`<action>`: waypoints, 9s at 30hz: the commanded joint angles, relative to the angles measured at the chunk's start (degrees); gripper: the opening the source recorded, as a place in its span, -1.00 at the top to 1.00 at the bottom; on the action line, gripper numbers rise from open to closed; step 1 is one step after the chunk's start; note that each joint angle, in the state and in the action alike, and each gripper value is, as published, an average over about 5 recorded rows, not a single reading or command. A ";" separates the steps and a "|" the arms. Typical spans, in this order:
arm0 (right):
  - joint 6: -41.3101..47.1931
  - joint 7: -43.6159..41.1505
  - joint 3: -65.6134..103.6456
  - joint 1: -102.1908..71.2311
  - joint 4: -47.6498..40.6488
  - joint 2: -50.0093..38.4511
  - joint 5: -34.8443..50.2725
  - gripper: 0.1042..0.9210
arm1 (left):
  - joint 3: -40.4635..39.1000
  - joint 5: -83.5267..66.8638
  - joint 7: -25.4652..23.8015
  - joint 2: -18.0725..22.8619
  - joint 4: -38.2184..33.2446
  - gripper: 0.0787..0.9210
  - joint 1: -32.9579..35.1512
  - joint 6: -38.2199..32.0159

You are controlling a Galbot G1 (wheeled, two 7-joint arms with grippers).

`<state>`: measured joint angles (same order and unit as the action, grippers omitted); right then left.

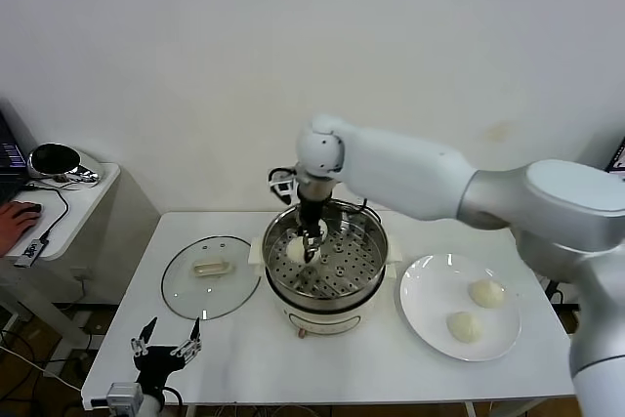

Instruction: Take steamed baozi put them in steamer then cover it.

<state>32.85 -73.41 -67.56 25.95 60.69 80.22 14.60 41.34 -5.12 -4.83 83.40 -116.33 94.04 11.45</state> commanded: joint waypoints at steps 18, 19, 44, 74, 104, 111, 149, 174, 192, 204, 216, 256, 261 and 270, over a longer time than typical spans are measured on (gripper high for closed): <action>0.15 2.70 0.24 -2.96 -2.79 3.70 -1.28 -0.28 | -0.47 -0.23 -0.01 0.45 0.27 -0.77 0.12 0.02; 0.22 2.87 0.37 -2.92 -2.65 3.52 -1.09 -0.36 | -0.47 -0.23 -0.01 0.46 0.27 -0.77 0.14 0.01; -9.41 -5.16 8.40 6.93 23.93 -42.69 -4.31 -0.76 | -1.37 -0.30 -1.31 0.32 -0.29 -0.77 0.58 0.70; -18.97 -4.22 30.91 -33.60 20.28 -48.15 -26.15 -0.76 | -1.70 1.10 -1.89 0.76 -0.24 -0.77 3.12 1.09; -19.07 -0.52 32.98 -39.73 17.25 -44.45 -31.01 -0.76 | -1.83 1.24 -1.98 0.58 2.23 -0.77 1.80 1.11; -19.15 0.19 33.45 -40.55 17.37 -44.68 -31.43 -0.76 | -1.94 1.20 -1.98 0.60 2.20 -0.77 2.00 1.11; -18.25 0.21 28.77 -19.78 19.51 -48.67 -20.24 -0.17 | -4.45 2.62 -1.84 0.40 1.51 -0.77 1.80 1.11; -67.03 -3.07 13.60 2.41 11.33 -17.00 -12.19 -0.05 | -2.64 2.25 -0.94 0.58 -0.78 -0.77 1.96 0.54; -80.28 5.04 6.63 -4.48 17.73 -11.64 -32.49 -0.06 | -2.26 2.12 -0.48 2.43 -2.20 -0.77 2.70 0.03; -80.29 5.12 6.86 -6.75 18.04 -13.46 -35.59 -0.06 | -2.72 2.56 -0.50 2.86 -2.11 -0.77 2.68 0.02; -80.29 4.38 6.10 -6.21 19.71 -14.68 -33.07 -0.07 | -2.85 2.60 -0.51 2.97 -1.93 -0.77 2.39 0.02; -39.47 6.89 9.23 8.62 24.25 -38.73 -8.15 -0.76 | -2.73 1.58 -1.91 1.11 -3.36 -0.77 2.47 0.60; -29.39 3.21 11.18 6.39 23.60 -48.13 -7.84 -0.76 | -3.39 1.53 -2.27 0.49 -2.96 -0.77 1.99 1.02; -14.68 -1.41 20.38 -8.57 19.83 -55.36 -15.28 -0.76 | -4.45 1.38 -2.47 -0.17 -1.42 -0.77 1.44 1.16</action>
<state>-1.38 -70.93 -54.80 27.42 82.51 36.17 -0.37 37.27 -3.73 -7.18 83.43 -118.48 95.75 12.49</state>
